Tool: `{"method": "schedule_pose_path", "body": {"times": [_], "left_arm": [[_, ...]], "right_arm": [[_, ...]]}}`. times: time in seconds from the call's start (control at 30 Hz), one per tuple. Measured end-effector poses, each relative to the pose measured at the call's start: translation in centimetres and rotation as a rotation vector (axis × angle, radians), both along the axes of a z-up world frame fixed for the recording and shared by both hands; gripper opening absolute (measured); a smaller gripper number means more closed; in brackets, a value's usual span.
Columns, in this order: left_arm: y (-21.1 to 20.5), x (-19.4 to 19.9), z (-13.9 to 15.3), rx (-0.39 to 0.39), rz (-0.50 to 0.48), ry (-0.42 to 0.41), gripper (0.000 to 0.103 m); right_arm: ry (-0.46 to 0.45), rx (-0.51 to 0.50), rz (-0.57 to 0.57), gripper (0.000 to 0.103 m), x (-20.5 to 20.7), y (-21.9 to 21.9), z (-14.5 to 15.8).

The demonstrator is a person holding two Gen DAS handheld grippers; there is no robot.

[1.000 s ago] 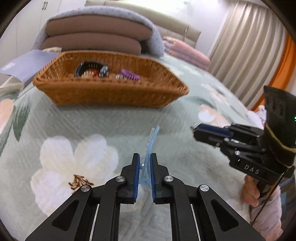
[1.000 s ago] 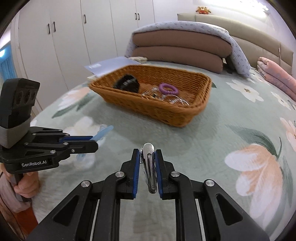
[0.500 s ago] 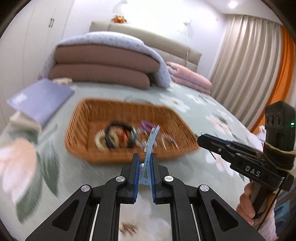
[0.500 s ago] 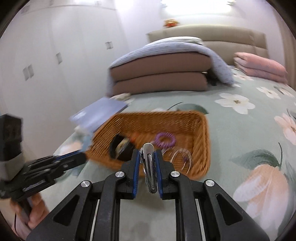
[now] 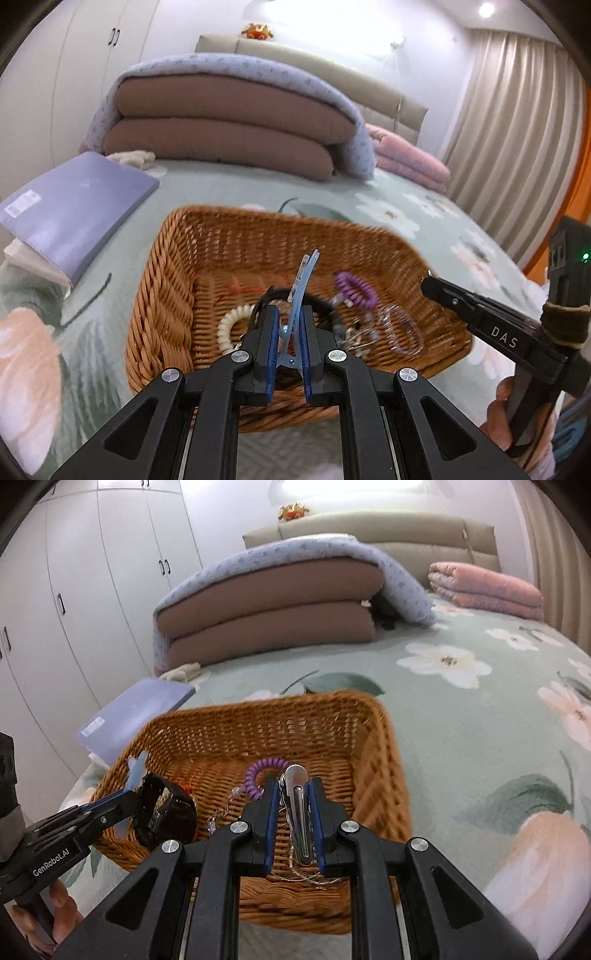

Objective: Organize jewelry
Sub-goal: 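Carry both hair clips into the basket and open both grippers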

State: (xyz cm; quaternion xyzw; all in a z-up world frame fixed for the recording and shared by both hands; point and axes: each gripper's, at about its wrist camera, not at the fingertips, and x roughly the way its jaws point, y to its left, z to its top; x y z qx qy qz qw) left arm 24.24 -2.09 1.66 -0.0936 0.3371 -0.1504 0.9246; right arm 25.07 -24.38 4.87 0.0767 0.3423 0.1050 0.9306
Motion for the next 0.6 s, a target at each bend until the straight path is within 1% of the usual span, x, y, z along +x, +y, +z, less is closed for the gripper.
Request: {"method": "schedule_pose_path", "body": {"times": [0.07,0.17,0.33,0.37,0.43,0.47,0.5,0.53,0.57,0.6], "left_arm": [[0.0,0.1,-0.3,-0.009,-0.002,0.008,0.011],[0.2,0.2,-0.5,-0.014,0.001,0.007,0.011],[0.0,0.3,-0.8,-0.009,-0.007,0.014,0.011],[0.0,0.3,-0.9,-0.010,-0.009,0.013,0.011],[0.0,0.3,-0.8,-0.020,-0.015,0.008,0.013],[0.0,0.1,-0.7,-0.024,-0.019,0.008,0.014],[0.1,0.0,-0.6,-0.032,-0.022,0.002,0.019],[0.2,-0.3,-0.5,-0.036,-0.020,-0.009,0.029],[0.2,-0.5,-0.3,-0.034,-0.014,-0.019,0.036],[0.4,-0.8,-0.2,-0.031,-0.006,-0.035,0.049]], "right_arm": [[0.006,-0.022,-0.005,0.018,0.3,0.1,-0.5],[0.028,0.005,-0.004,0.018,0.7,-0.4,-1.0],[0.019,0.020,-0.003,0.019,0.8,-0.6,-1.1],[0.017,0.020,-0.002,0.020,0.8,-0.6,-1.1],[0.014,0.014,0.004,0.026,0.7,-0.4,-1.0],[0.009,0.014,0.008,0.032,0.6,-0.4,-1.0],[0.000,0.013,0.011,0.034,0.4,-0.4,-0.9],[-0.009,0.010,0.012,0.034,0.2,-0.3,-0.8],[-0.019,0.005,0.009,0.035,0.1,-0.3,-0.6],[-0.030,-0.002,0.006,0.035,-0.1,-0.2,-0.5]]}}
